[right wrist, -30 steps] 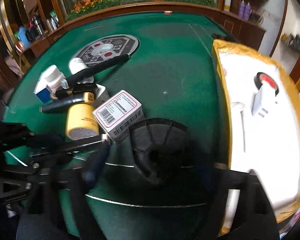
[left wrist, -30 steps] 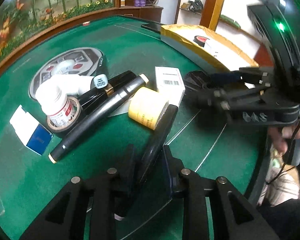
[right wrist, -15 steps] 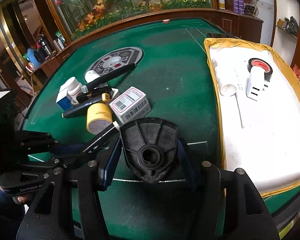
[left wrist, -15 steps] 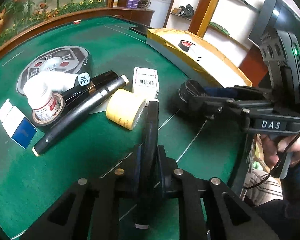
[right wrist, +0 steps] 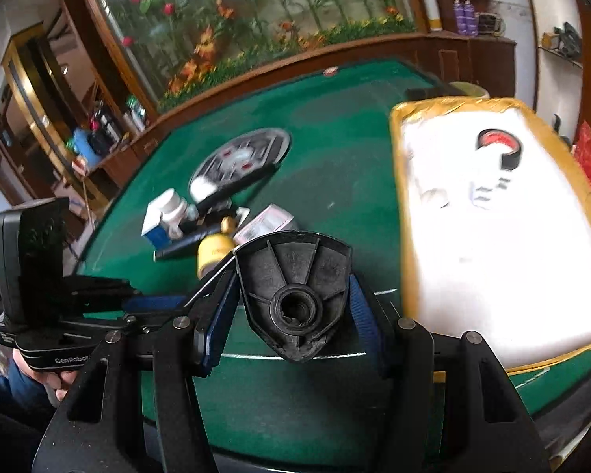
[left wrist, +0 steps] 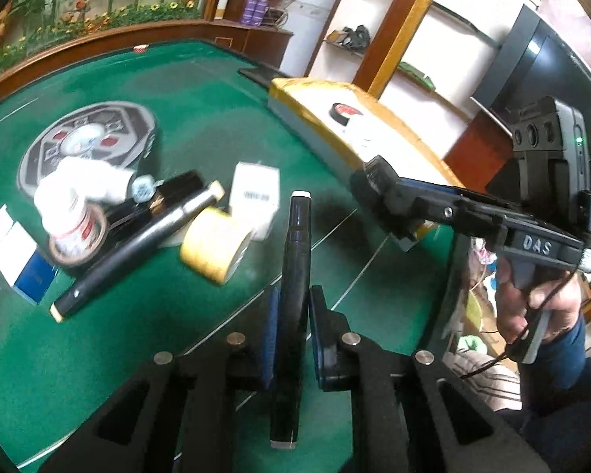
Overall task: Organize rigid objects
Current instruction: 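Carry the black holder and black marker over the white tray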
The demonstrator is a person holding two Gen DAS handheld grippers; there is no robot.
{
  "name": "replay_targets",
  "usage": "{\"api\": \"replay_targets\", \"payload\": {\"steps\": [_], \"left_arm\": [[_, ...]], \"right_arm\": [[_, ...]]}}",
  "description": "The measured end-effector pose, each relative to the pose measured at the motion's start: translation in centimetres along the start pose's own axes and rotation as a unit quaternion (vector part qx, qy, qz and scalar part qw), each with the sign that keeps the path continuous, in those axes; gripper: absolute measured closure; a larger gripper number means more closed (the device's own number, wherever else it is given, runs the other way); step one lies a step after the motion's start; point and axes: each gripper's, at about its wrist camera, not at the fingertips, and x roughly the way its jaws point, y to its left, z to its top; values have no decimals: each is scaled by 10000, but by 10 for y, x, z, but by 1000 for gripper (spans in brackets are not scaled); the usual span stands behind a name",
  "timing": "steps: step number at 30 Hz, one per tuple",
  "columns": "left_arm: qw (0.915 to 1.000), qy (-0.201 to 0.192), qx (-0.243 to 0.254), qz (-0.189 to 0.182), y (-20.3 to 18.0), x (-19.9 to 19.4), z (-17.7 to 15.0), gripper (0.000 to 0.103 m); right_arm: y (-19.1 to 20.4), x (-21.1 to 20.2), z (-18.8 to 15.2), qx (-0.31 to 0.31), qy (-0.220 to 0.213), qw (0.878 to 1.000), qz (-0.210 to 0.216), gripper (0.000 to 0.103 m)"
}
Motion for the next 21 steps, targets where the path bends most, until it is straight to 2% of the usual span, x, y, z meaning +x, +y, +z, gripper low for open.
{"api": "replay_targets", "payload": {"steps": [10,14,21], "left_arm": [[9986,-65,-11,-523,-33,25,44,88],[9979,7,10,-654,-49,43,64,88],[9965,178,59,-812,-73,84,101,88]], "right_arm": [[-63,-43,14,593,-505,9960,-428,47],[-86,-49,23,750,-526,9942,-560,47],[-128,-41,40,977,-407,9888,-1055,47]]}}
